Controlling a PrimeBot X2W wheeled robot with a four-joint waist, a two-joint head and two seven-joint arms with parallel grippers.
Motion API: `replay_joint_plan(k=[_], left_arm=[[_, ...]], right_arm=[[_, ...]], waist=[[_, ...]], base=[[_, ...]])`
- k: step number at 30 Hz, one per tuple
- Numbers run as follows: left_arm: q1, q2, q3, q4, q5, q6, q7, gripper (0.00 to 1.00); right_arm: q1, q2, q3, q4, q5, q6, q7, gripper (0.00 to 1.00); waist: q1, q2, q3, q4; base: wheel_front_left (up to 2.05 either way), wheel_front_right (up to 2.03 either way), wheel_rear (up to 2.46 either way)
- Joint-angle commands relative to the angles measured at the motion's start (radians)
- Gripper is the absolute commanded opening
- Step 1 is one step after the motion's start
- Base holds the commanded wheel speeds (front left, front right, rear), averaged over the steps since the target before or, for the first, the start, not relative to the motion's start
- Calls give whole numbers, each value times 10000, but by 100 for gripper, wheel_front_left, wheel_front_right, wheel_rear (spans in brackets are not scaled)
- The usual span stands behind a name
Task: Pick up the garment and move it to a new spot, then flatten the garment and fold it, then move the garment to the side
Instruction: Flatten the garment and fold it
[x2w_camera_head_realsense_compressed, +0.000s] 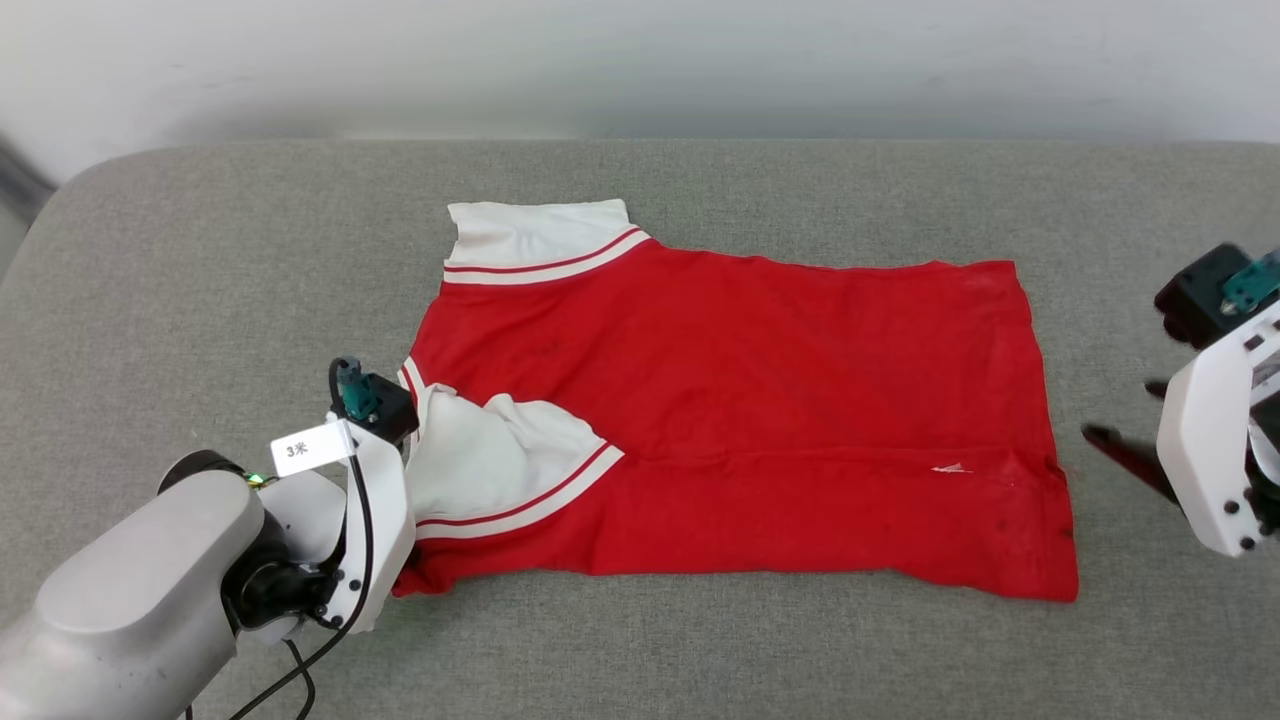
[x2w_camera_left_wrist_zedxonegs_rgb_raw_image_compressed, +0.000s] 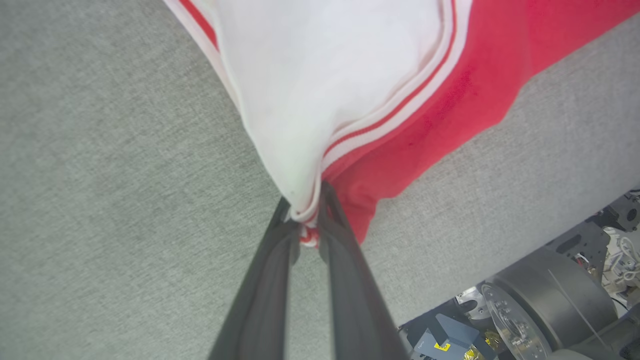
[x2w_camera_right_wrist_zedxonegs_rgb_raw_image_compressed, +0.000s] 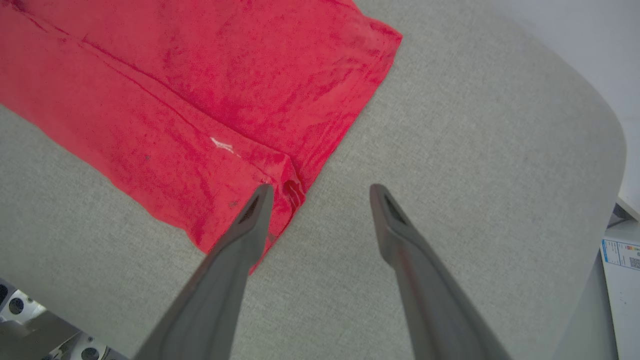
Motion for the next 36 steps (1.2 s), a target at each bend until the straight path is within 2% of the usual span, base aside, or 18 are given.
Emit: replay_joint_plan(k=[1, 4, 10, 16, 23, 24, 25, 26, 32, 36], left_arm=[[-14, 65, -43, -136, -6, -13, -71, 0], [-105, 90, -65, -232, 17, -9, -108, 0], [-317, 44, -147, -415, 116, -10, -299, 0], [-531, 34, -213, -473, 160, -11, -421, 0], [-527, -39, -411, -398, 83, -11, -620, 0], [-494, -39, -446, -374, 49, -11, -644, 0], [-448, -33, -484, -346, 7, -11, -677, 0], [-388, -15, -507, -311, -24, -12, -717, 0], [-3, 257, -512, -271, -418, -12, -1123, 0], [429, 645, -596, -551, -613, -12, -1254, 0]], right_arm=[[-104, -260, 246, -96, 266, -4, 883, 100], [-123, -336, 227, -55, 508, -4, 1466, 100], [450, 141, 203, 514, 794, -4, 2261, 100], [800, 1117, -9, 1480, 786, -4, 2020, 100], [1368, 1856, 765, 2195, 719, 12, 1720, 100], [1351, 1858, 806, 2221, 709, 12, 1572, 44], [1307, 1837, 811, 2234, 717, 12, 1425, 13], [1262, 1798, 827, 2234, 778, 12, 1332, 0], [928, 1177, 774, 1806, 1024, 7, 467, 0], [1194, 670, 873, 1367, 1324, -4, 135, 0]], waist=[[0, 0, 44, 32], [0, 0, 124, 81], [0, 0, 472, 246], [0, 0, 844, 362], [0, 0, 1037, 440], [0, 0, 1010, 430], [0, 0, 968, 415], [0, 0, 911, 390], [0, 0, 255, 182], [0, 0, -222, 130]], base=[[0, 0, 0], [0, 0, 0], [0, 0, 0], [0, 0, 0], [0, 0, 0], [0, 0, 0], [0, 0, 0], [0, 0, 0], [0, 0, 0], [0, 0, 0]])
